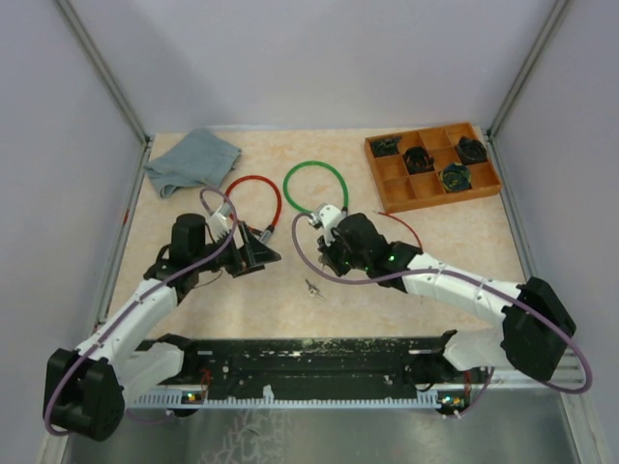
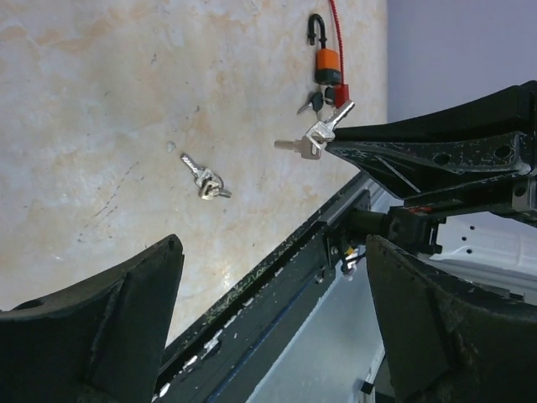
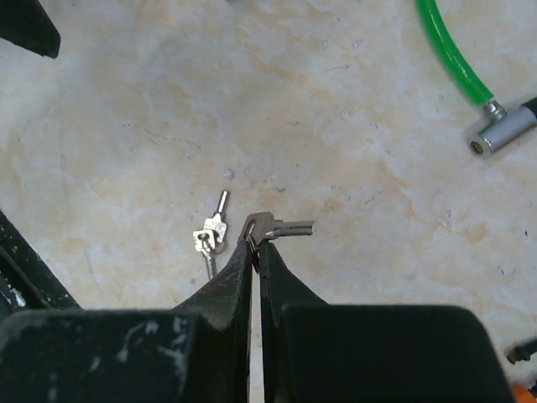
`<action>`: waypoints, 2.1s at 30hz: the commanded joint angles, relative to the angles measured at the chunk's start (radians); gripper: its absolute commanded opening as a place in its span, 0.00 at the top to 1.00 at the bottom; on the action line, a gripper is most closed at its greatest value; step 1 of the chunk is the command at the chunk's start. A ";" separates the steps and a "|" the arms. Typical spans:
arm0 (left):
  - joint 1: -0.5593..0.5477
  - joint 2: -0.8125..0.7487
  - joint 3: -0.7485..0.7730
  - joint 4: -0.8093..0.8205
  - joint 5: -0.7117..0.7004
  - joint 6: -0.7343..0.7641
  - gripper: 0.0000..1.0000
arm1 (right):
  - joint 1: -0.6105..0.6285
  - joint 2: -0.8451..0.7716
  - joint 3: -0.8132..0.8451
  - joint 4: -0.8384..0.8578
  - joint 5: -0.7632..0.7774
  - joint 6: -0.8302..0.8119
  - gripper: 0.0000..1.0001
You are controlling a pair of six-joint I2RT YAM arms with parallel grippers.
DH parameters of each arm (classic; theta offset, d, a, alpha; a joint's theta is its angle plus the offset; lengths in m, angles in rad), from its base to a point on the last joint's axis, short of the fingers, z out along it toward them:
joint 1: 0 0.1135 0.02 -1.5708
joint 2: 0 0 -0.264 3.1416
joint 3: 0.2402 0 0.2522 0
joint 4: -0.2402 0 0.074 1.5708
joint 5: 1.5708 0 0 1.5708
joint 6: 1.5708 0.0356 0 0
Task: Unlock with the key
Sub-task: Pick up the key from the center of the board.
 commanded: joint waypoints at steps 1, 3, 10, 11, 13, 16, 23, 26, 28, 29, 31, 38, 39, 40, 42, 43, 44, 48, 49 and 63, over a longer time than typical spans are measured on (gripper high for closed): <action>0.001 -0.004 -0.014 0.094 0.056 -0.047 0.07 | 0.009 0.017 0.015 0.122 -0.043 -0.041 1.00; 0.001 -0.006 -0.022 0.091 0.033 -0.039 0.07 | 0.010 0.053 0.038 0.123 -0.055 -0.039 1.00; -0.010 0.026 -0.080 0.244 0.098 -0.136 0.12 | 0.012 0.021 -0.040 0.314 -0.212 -0.040 1.00; -0.014 0.030 -0.078 0.260 0.104 -0.137 0.13 | 0.012 0.012 -0.052 0.334 -0.247 -0.048 1.00; -0.022 0.037 -0.072 0.289 0.127 -0.132 0.15 | 0.013 -0.004 -0.070 0.364 -0.302 -0.070 1.00; -0.027 0.040 -0.062 0.334 0.172 -0.132 0.15 | 0.013 -0.028 -0.091 0.394 -0.352 -0.105 1.00; -0.048 0.055 -0.046 0.371 0.217 -0.120 0.19 | 0.013 -0.079 -0.121 0.447 -0.510 -0.195 1.00; -0.072 0.065 -0.040 0.395 0.231 -0.123 0.23 | 0.013 -0.083 -0.117 0.442 -0.570 -0.223 1.00; -0.089 0.071 -0.031 0.401 0.234 -0.118 0.24 | 0.012 -0.079 -0.107 0.428 -0.612 -0.240 1.00; -0.097 0.075 -0.028 0.402 0.232 -0.116 0.25 | 0.012 -0.077 -0.103 0.423 -0.624 -0.244 1.00; -0.104 0.083 -0.022 0.407 0.235 -0.115 0.28 | 0.012 -0.071 -0.095 0.415 -0.643 -0.249 1.00; -0.143 0.108 -0.018 0.436 0.227 -0.122 0.40 | 0.014 -0.057 -0.082 0.399 -0.662 -0.263 1.00; -0.149 0.117 -0.019 0.440 0.227 -0.122 0.41 | 0.013 -0.055 -0.080 0.398 -0.667 -0.263 1.00; -0.157 0.125 -0.019 0.445 0.228 -0.123 0.43 | 0.013 -0.053 -0.077 0.397 -0.669 -0.263 1.00; -0.167 0.137 -0.018 0.457 0.232 -0.126 0.46 | 0.014 -0.049 -0.074 0.394 -0.671 -0.264 1.00; -0.171 0.140 -0.018 0.461 0.233 -0.128 0.47 | 0.014 -0.049 -0.074 0.392 -0.673 -0.266 1.00; -0.174 0.139 -0.018 0.463 0.229 -0.130 0.49 | 0.013 -0.049 -0.073 0.391 -0.672 -0.268 1.00; -0.179 0.124 -0.017 0.461 0.213 -0.123 0.62 | 0.013 -0.054 -0.076 0.387 -0.658 -0.273 1.00; -0.179 0.121 -0.016 0.456 0.205 -0.120 0.67 | 0.014 -0.054 -0.078 0.388 -0.652 -0.274 1.00; -0.279 0.046 0.155 -0.058 -0.377 -0.110 1.00 | 0.017 -0.194 -0.272 0.628 -0.402 -0.297 0.58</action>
